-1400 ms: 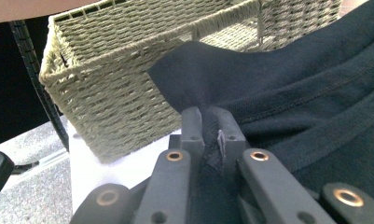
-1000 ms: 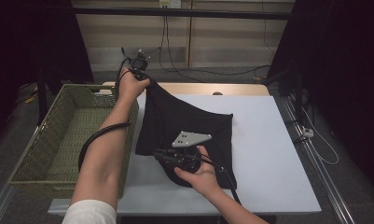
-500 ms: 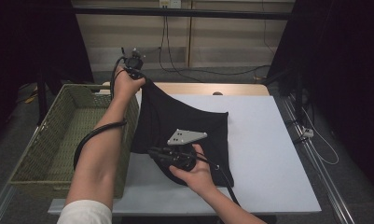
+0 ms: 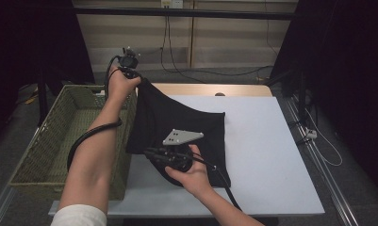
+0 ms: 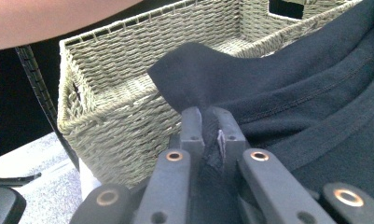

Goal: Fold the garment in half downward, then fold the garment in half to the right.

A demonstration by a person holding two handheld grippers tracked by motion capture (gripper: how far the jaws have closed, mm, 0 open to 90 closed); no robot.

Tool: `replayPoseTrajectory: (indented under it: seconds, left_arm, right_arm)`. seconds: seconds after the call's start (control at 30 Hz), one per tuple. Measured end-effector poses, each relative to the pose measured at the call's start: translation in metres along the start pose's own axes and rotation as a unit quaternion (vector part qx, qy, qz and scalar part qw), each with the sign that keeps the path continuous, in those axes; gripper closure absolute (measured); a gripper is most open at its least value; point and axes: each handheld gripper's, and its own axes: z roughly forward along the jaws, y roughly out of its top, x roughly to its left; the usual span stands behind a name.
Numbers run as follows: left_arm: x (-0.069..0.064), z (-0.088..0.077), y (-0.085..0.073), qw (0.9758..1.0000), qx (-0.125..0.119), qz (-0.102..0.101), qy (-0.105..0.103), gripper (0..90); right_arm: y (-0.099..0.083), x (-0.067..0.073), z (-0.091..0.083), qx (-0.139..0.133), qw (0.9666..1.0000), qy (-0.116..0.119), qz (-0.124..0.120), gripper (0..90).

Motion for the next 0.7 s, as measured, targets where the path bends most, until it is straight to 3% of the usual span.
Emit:
replayPoseTrajectory:
  seconds: [0.03,0.07,0.17,0.2,0.27,0.3,0.33,0.4,0.43,0.47,0.57,0.6,0.63,0.67,0.7]
  left_arm:
    - [-0.001,0.0,-0.001,0.9999,-0.004,-0.015,0.002,86.5]
    - [0.001,-0.001,-0.001,1.0,-0.002,-0.006,0.002,86.6]
    - [0.004,-0.003,-0.002,1.0,-0.001,-0.008,0.005,86.6]
    - [0.003,-0.003,-0.003,0.9997,-0.004,-0.021,0.006,86.6]
    - [0.005,-0.005,-0.003,0.9998,-0.003,-0.019,0.008,86.6]
    - [0.008,-0.006,-0.003,1.0,0.002,0.0,0.004,86.5]
    - [0.006,-0.006,-0.003,0.9997,0.0,-0.02,0.011,86.6]
    - [0.007,-0.008,-0.003,0.9998,-0.001,-0.02,0.009,86.6]
    - [0.01,-0.01,-0.003,1.0,0.002,-0.004,0.003,86.5]
    - [0.008,-0.01,-0.003,0.9997,-0.001,-0.022,0.007,86.5]
    - [0.008,-0.012,-0.003,0.9997,-0.001,-0.023,0.01,86.5]
    - [0.012,-0.013,-0.002,1.0,0.004,-0.004,0.004,86.5]
    - [0.012,-0.014,-0.002,0.9999,0.006,-0.005,0.007,86.5]
    - [0.011,-0.014,-0.003,0.9997,0.002,-0.024,0.008,86.6]
    - [0.012,-0.015,-0.003,0.9998,0.004,-0.02,0.007,86.5]
  right_arm:
    - [0.0,0.001,0.001,-0.003,1.0,0.001,-0.004,85.2]
    - [0.0,0.002,0.001,0.0,1.0,-0.001,-0.003,85.2]
    - [0.0,0.002,0.002,0.0,1.0,-0.001,-0.007,85.2]
    - [0.0,0.003,0.002,0.0,1.0,0.0,-0.006,85.2]
    - [0.0,0.003,0.002,0.001,1.0,0.001,-0.007,85.2]
    - [0.0,0.003,0.002,0.001,1.0,0.001,-0.008,85.2]
    - [0.001,0.004,0.002,0.002,1.0,-0.001,-0.009,85.2]
    - [0.001,0.004,0.002,0.0,1.0,0.0,-0.009,85.2]
    - [0.002,0.004,0.003,-0.002,0.9999,0.0,-0.012,85.2]
    - [0.003,0.004,0.002,0.0,0.9999,0.002,-0.013,85.2]
    - [0.003,0.004,0.003,-0.001,0.9999,0.002,-0.016,85.2]
    - [0.004,0.005,0.003,-0.001,0.9999,0.003,-0.014,85.2]
    - [0.004,0.006,0.003,0.0,0.9999,0.003,-0.017,85.2]
    - [0.005,0.006,0.003,-0.001,0.9998,0.003,-0.019,85.2]
    - [0.005,0.007,0.003,0.0,0.9998,0.002,-0.019,85.2]
